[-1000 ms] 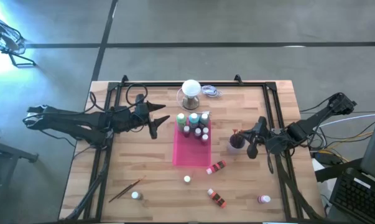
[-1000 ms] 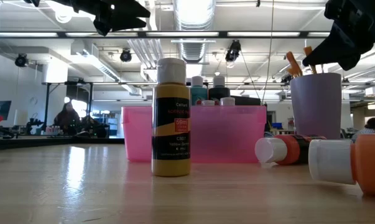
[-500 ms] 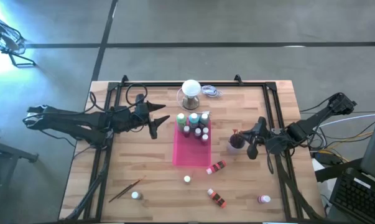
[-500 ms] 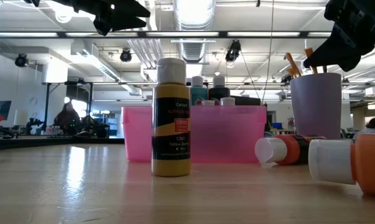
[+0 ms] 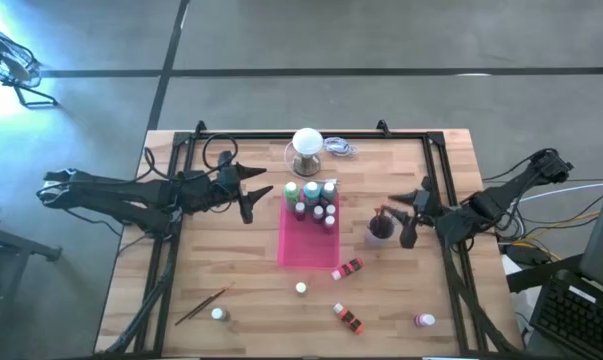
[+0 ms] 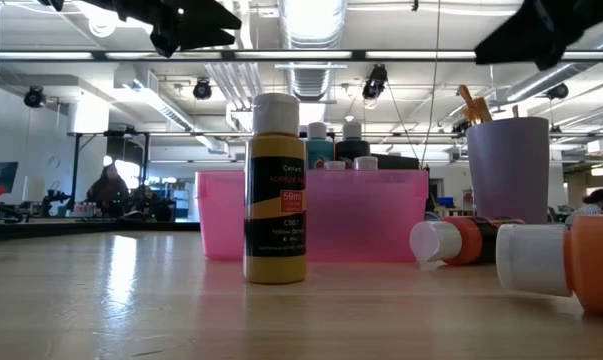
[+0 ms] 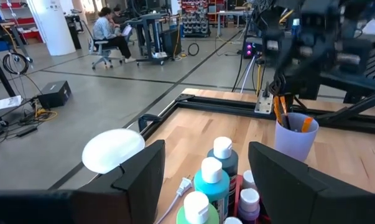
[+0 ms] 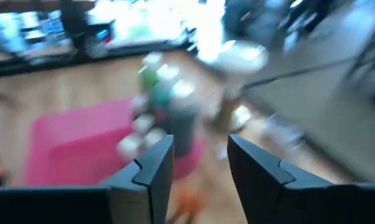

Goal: Pick & Place Paint Supplies
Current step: Put the small yellow paint bottle into the red bin

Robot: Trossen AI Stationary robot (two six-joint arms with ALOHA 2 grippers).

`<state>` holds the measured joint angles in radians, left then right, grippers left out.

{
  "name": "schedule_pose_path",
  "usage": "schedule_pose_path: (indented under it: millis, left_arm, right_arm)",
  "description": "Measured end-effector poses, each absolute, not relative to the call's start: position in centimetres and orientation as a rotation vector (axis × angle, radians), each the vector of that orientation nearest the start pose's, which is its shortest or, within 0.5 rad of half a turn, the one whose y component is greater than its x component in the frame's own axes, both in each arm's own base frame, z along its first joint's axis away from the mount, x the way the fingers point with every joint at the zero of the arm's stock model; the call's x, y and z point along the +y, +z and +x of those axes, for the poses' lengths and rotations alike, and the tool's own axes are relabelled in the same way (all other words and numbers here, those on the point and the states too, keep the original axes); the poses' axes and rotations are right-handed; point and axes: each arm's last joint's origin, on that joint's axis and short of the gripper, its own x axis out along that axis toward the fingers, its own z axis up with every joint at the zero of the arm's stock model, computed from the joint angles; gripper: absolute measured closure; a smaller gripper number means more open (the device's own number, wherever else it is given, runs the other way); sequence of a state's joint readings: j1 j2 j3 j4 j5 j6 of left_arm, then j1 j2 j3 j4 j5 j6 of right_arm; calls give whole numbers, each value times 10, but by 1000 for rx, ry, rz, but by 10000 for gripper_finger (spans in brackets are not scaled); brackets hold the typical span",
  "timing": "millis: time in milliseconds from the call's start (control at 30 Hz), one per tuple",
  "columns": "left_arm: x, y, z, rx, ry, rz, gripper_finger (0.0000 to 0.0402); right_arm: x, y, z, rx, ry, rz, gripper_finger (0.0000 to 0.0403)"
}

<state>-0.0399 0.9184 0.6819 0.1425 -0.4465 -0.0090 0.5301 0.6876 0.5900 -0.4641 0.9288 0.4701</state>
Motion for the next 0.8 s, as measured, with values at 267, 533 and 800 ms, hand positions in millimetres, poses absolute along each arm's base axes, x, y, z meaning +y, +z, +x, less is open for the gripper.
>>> schedule_pose_path:
  millis: [267, 533, 800]
  left_arm:
    - [4, 304, 206, 103, 407, 18, 165]
    - [4, 304, 206, 105, 407, 18, 166]
    - [4, 305, 206, 97, 407, 16, 167]
  right_arm:
    - [40, 293, 125, 112, -852, -22, 238]
    - [37, 293, 124, 70, -979, -52, 251]
    - [40, 292, 131, 90, -991, -85, 289]
